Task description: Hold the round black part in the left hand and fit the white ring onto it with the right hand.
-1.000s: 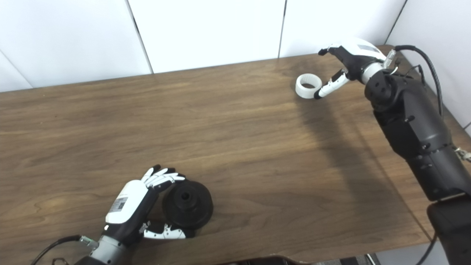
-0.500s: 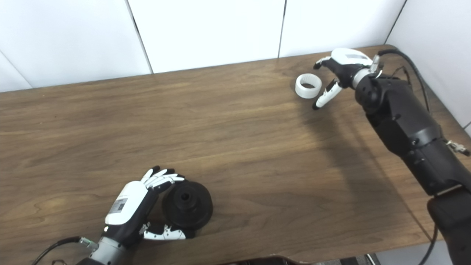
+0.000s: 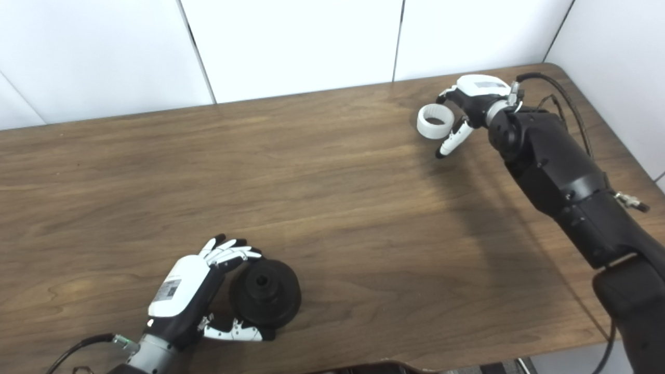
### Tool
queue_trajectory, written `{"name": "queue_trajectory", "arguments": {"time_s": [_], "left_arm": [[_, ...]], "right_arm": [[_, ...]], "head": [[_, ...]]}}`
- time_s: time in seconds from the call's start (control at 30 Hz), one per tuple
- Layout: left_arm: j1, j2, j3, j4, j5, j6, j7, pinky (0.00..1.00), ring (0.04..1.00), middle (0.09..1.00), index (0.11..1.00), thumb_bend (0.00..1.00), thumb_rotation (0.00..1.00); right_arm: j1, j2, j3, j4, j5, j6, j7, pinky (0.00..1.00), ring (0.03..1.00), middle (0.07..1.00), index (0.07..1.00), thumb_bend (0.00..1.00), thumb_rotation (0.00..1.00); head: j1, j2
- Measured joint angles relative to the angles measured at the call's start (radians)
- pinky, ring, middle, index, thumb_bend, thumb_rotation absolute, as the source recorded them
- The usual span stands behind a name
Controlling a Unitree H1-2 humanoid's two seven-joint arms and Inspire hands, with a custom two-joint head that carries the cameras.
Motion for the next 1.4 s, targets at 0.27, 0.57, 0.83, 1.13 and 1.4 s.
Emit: {"name": "queue_trajectory", "arguments": {"time_s": [0.27,0.57,0.83,1.13,1.4], "left_arm": [[0.005,-0.001,-0.006,-0.004,0.012,0.001,0.005,1.0,0.894,0.805,0.484,0.52,0.06],[0.005,-0.001,-0.01,-0.004,0.014,0.002,0.008,1.0,0.896,0.808,0.484,0.52,0.06],[0.007,-0.001,-0.01,-0.007,0.014,0.004,0.007,1.0,0.895,0.81,0.484,0.52,0.06],[0.017,0.0,-0.013,-0.021,0.027,0.007,0.004,1.0,0.898,0.811,0.484,0.52,0.06],[0.025,0.0,-0.012,-0.024,0.03,0.006,0.008,1.0,0.899,0.809,0.484,0.52,0.06]], "right_arm": [[-0.014,0.0,0.0,0.008,0.0,-0.001,-0.001,1.0,0.968,0.946,0.871,0.75,0.29],[-0.039,0.0,0.002,0.047,0.0,-0.028,-0.008,1.0,0.959,0.942,0.874,0.75,0.32],[-0.041,0.003,0.018,0.057,-0.03,-0.032,-0.013,0.98,0.955,0.928,0.852,0.74,0.32],[-0.038,0.014,0.02,0.055,-0.036,-0.031,-0.029,0.96,0.935,0.918,0.79,0.75,0.3],[-0.017,0.029,0.02,0.041,-0.057,-0.031,-0.045,0.93,0.925,0.907,0.764,0.75,0.3]], "head": [[0.003,0.002],[0.014,-0.002],[0.003,0.002],[0.023,-0.047],[0.017,-0.06]]}}
